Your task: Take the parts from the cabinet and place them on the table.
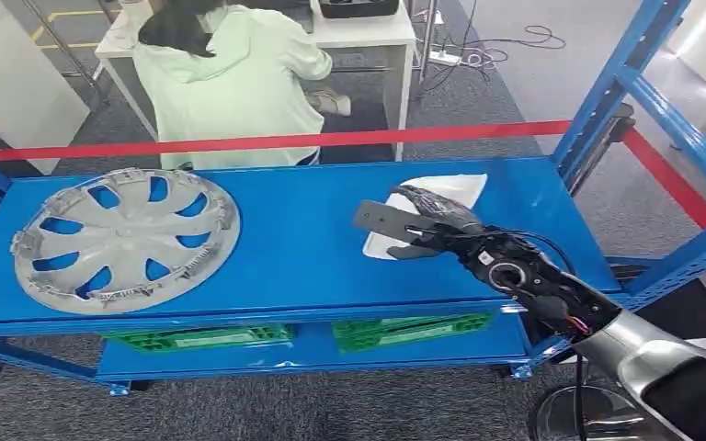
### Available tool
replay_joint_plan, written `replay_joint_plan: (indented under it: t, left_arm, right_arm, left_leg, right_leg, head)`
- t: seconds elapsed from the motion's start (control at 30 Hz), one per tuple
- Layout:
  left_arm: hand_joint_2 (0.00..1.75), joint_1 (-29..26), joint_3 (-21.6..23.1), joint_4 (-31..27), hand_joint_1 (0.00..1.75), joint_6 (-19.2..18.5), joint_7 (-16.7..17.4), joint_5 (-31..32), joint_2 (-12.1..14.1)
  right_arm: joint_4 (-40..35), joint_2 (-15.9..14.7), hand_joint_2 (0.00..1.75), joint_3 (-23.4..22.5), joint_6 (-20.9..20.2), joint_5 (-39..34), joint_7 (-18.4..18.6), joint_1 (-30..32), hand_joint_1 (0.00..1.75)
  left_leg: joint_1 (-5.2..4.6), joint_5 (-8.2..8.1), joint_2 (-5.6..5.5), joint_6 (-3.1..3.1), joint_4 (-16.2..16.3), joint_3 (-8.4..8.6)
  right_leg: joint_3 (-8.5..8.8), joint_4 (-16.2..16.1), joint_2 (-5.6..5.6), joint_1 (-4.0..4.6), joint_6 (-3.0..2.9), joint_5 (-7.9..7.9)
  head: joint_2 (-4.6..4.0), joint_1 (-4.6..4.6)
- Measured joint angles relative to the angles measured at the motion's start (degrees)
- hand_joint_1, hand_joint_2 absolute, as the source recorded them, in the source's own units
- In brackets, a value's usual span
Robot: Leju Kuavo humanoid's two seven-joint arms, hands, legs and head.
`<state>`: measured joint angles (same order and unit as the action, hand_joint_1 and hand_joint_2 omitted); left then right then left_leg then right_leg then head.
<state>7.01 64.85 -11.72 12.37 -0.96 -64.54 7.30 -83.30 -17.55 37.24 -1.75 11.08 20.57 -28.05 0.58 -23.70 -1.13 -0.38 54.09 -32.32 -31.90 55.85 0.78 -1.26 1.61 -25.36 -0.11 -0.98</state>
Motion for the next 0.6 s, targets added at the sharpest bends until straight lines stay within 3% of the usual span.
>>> replay_joint_plan:
  t: [0.23,0.6]
  left_arm:
    - [0.00,0.0,0.0,0.0,0.00,-0.3,0.3,0.9,-0.1]
    - [0.00,0.1,0.1,0.0,0.00,-0.9,0.1,2.0,-0.1]
  right_arm:
    - [0.8,-0.7,1.75,-0.5,-0.9,0.0,0.7,0.0,0.00]
    - [6.6,-0.9,1.75,-0.9,-2.3,-0.7,-1.4,-0.1,0.00]
  left_leg:
    - [0.00,0.00,0.00,0.00,0.0,0.00]
    - [0.00,0.00,0.00,0.00,0.0,0.00]
  right_leg:
    - [0.00,0.0,0.00,0.00,0.00,0.00]
    - [0.02,0.0,0.00,0.00,0.00,0.00]
  head:
    - [0.00,0.00]
    - [0.00,0.02]
